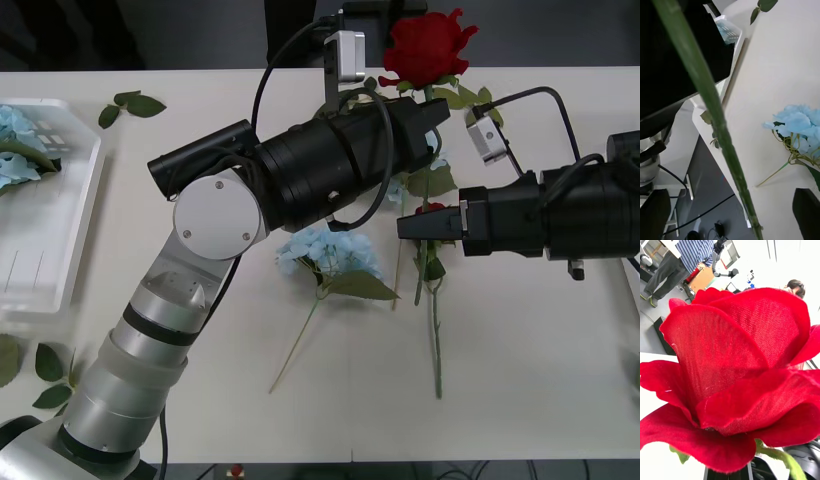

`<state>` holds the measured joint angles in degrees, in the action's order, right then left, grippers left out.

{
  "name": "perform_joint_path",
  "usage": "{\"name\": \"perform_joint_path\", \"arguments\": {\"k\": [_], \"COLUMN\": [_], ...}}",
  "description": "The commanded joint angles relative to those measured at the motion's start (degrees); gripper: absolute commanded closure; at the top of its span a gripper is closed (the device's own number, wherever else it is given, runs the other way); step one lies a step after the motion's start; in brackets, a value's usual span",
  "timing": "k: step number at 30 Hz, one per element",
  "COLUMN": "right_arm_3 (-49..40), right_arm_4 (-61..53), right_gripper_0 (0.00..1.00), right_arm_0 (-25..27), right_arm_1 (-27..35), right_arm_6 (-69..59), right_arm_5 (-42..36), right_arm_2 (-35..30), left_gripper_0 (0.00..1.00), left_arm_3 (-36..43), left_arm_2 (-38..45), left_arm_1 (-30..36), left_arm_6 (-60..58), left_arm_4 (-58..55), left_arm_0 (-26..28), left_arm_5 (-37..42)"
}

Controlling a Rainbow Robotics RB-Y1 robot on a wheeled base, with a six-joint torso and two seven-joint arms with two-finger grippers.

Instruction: Place the red flowers into the right box and the blue flowers into the left box. If a person shows an open palm, hand one flower to the person first, then continue sorting.

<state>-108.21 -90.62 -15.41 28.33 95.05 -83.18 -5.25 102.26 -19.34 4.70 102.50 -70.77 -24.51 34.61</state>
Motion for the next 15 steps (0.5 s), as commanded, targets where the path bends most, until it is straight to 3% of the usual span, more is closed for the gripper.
{"name": "perform_joint_path", "arguments": {"k": [1,2,15], "right_arm_3": [1.51,1.86,2.65], "right_arm_4": [-2.81,-3.43,-4.48], "right_gripper_0": [0.97,1.0,1.0], "right_arm_0": [-0.41,-0.41,-0.41], "right_arm_1": [0.85,0.94,1.46], "right_arm_6": [4.97,5.05,6.46], "right_arm_5": [0.65,0.74,2.32], "right_arm_2": [0.41,0.33,0.15], "left_gripper_0": [1.0,1.0,1.0], "left_arm_3": [1.28,1.28,1.28], "left_arm_2": [0.27,0.27,0.27], "left_arm_1": [-0.92,-0.92,-0.92], "left_arm_6": [1.12,1.21,1.3], "left_arm_4": [0.2,0.2,0.2], "left_arm_0": [-1.24,-1.16,-1.07], "left_arm_5": [0.02,0.02,0.02]}}
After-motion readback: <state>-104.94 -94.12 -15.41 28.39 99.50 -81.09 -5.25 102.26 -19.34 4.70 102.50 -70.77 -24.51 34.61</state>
